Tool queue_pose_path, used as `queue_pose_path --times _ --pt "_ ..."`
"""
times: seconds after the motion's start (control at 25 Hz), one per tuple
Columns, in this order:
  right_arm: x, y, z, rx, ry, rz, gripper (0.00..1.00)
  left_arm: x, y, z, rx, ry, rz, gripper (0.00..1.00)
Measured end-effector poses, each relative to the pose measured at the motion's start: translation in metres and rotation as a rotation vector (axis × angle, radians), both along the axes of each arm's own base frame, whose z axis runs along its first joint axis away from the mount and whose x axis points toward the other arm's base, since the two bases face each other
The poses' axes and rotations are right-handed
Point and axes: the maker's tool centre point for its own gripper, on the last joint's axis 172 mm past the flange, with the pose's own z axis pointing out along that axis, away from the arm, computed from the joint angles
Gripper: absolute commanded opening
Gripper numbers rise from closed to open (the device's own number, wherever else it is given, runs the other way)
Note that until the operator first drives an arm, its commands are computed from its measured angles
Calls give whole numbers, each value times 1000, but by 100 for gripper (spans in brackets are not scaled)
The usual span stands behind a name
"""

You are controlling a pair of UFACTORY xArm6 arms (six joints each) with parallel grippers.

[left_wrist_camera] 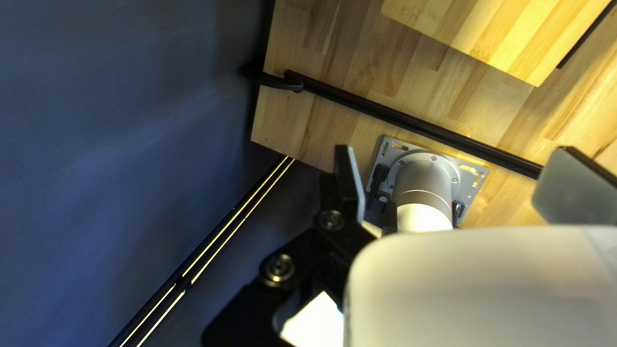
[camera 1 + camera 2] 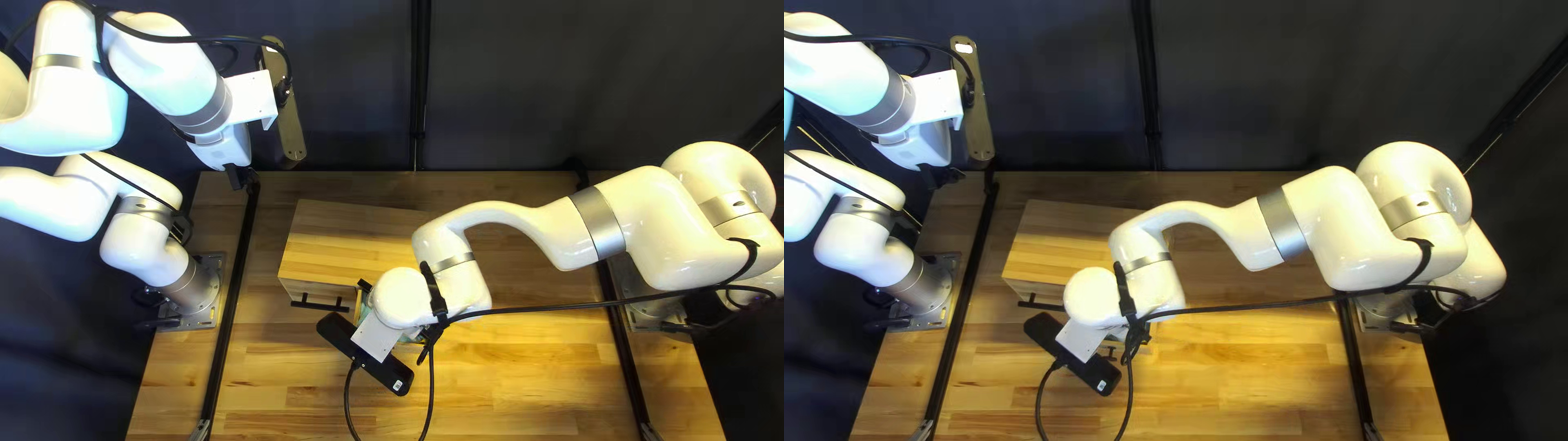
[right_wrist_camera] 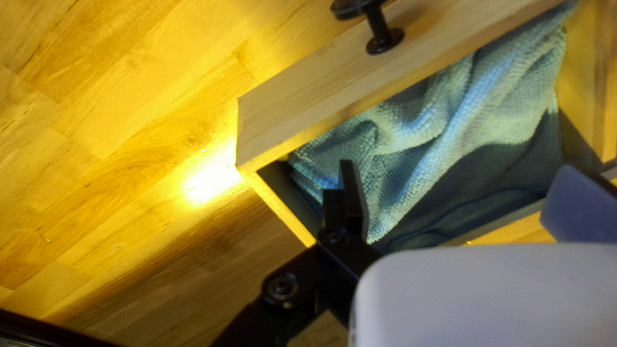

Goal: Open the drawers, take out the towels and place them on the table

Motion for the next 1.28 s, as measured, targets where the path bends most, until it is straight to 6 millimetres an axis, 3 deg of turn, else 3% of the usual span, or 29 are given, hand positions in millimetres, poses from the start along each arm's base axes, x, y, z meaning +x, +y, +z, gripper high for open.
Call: queue_pose_path --times 0.08,0.16,0.2,0.24,0.88,1.28 --pt "0 0 -3 5 3 4 87 0 0 0 0 0 0 100" --pt "-1 0 -5 11 6 6 69 0 0 0 0 0 0 100" --pt "-1 0 -6 13 7 7 28 0 0 0 0 0 0 100" --pt "-1 -1 -6 15 7 8 0 0 0 0 0 0 0 100" --pt "5 -5 -6 35 9 32 0 0 0 0 0 0 0 100" --pt "1 4 27 33 11 37 0 0 0 0 0 0 0 100"
